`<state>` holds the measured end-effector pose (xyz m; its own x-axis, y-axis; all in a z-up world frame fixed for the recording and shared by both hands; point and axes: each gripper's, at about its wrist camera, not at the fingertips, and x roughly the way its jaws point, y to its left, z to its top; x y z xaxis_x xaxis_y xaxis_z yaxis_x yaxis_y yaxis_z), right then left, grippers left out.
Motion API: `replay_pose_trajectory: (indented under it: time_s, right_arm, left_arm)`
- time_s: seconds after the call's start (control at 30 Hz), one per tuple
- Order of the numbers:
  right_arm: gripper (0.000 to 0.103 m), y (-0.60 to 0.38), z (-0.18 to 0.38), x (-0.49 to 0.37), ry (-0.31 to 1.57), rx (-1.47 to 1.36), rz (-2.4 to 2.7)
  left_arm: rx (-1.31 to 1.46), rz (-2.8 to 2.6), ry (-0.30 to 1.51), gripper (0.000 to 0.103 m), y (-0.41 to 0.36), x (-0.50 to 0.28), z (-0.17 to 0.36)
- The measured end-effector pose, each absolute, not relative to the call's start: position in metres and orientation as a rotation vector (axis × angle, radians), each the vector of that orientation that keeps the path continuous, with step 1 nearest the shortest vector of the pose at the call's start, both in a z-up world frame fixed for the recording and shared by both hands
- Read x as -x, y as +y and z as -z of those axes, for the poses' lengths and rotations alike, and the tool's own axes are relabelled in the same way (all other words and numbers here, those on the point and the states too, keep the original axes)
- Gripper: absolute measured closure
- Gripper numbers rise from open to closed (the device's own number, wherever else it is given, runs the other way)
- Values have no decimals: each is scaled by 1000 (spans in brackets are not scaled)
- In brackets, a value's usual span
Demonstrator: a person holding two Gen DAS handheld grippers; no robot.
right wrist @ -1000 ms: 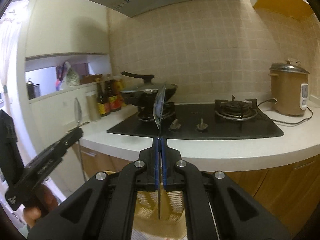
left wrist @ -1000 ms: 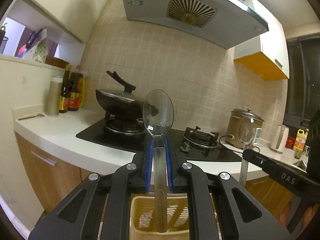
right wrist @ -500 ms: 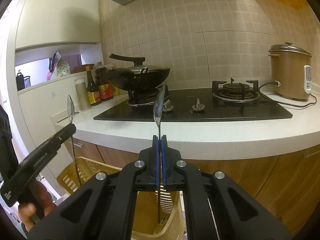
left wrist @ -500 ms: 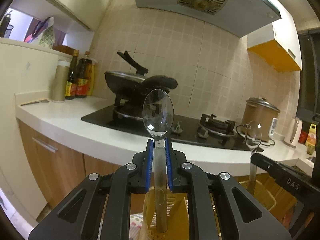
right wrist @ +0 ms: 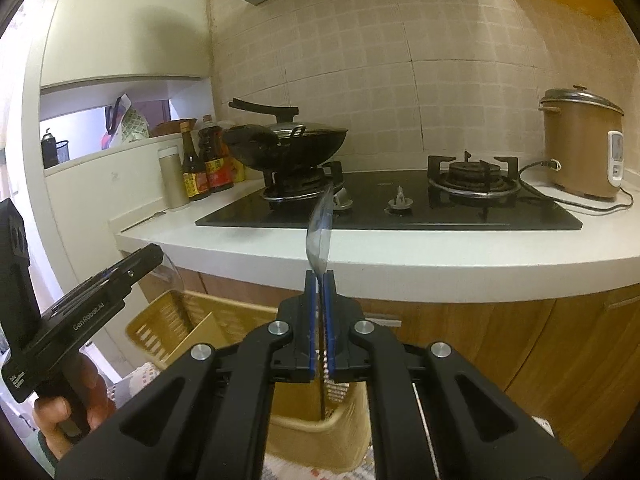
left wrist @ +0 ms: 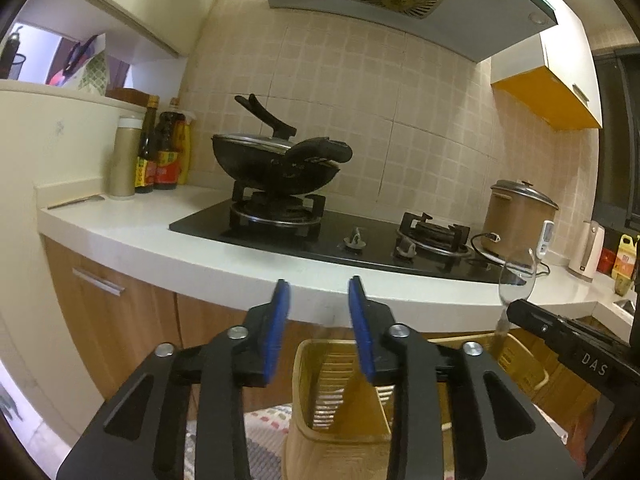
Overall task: Organize utensils
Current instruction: 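Carry both clear spoons over the beige basket and open both tools to drop them, then move both tools back down to the utensils on the table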
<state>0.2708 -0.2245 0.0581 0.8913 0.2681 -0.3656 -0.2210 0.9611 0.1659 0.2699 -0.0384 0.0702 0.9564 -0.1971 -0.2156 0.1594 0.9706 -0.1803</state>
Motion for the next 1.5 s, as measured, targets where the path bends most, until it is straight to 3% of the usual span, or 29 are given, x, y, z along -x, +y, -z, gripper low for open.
replay_pose_trajectory:
  time_s: [0.13, 0.3, 0.9, 1.3, 1.5]
  right_arm:
    - [99, -230, -63, -260, 406, -143, -257]
    - [79, -236, -69, -241, 409, -154, -251]
    - [79, -242, -85, -142, 559, -157, -288]
    - [79, -228, 0, -135, 1039, -158, -290]
    - [79, -237, 42, -147, 1228, -331, -318]
  left_arm:
    - [164, 185, 235, 69, -34, -259, -76]
    - [184, 197, 242, 65, -25, -240, -85]
    - [125, 250, 443, 58, -15, -138, -102]
    - [298, 348, 1030, 56, -13, -135, 26]
    - [301, 333, 1100, 56, -21, -135, 50]
